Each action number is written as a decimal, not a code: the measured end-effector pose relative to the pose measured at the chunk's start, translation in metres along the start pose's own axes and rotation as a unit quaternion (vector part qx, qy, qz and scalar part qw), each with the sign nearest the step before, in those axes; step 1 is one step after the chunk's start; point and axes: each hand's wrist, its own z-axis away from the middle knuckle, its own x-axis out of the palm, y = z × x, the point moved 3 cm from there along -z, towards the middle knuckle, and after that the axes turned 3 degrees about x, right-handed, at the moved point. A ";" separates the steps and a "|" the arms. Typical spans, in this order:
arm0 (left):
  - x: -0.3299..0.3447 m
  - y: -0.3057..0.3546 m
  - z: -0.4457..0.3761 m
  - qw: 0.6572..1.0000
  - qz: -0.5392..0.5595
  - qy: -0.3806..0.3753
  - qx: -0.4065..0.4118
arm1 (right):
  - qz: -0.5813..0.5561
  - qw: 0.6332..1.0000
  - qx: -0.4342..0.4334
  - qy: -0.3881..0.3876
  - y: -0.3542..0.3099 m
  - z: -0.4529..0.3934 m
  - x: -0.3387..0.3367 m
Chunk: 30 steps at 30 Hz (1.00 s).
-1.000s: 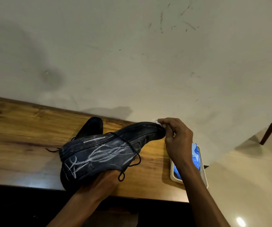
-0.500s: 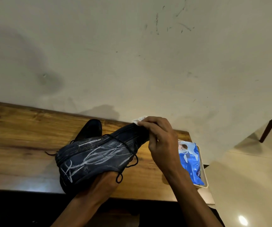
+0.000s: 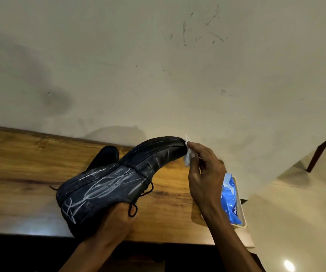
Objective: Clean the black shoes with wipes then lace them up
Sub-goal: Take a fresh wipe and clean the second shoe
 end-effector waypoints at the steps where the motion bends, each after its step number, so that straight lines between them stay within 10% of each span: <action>1: 0.006 0.004 0.004 0.999 0.029 -0.011 0.017 | -0.001 1.000 0.000 -0.001 0.000 0.000 0.000; 12: 0.006 0.002 -0.003 0.998 0.034 -0.041 -0.031 | 0.117 0.972 -0.178 -0.101 -0.007 -0.007 0.007; 25: 0.003 0.011 0.002 0.996 0.069 0.023 -0.046 | -0.170 0.961 0.216 -0.026 0.012 0.007 0.014; 30: -0.004 0.027 -0.005 0.984 0.113 0.135 0.006 | -0.167 0.967 0.193 -0.002 0.004 -0.003 0.011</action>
